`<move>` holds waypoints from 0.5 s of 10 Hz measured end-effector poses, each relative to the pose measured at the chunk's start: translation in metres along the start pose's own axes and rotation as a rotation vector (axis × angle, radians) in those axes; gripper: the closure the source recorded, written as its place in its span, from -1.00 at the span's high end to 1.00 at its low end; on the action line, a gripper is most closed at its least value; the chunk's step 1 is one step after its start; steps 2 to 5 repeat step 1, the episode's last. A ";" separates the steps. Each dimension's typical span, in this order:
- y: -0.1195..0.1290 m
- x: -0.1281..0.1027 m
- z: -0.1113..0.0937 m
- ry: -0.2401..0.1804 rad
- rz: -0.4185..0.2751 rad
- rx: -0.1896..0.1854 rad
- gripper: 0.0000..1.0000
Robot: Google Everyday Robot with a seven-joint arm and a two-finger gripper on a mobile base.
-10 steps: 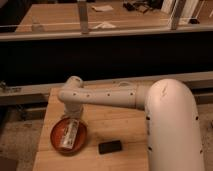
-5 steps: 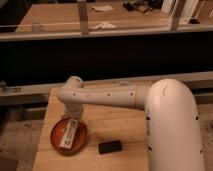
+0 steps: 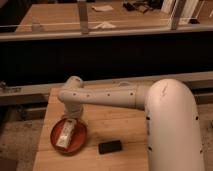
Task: Place the bottle in the ceramic bowl
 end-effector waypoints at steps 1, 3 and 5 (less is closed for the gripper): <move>0.000 0.000 0.000 0.000 0.000 0.000 0.60; 0.000 0.000 0.000 0.000 0.000 0.000 0.60; 0.000 0.000 0.000 0.000 0.000 0.000 0.60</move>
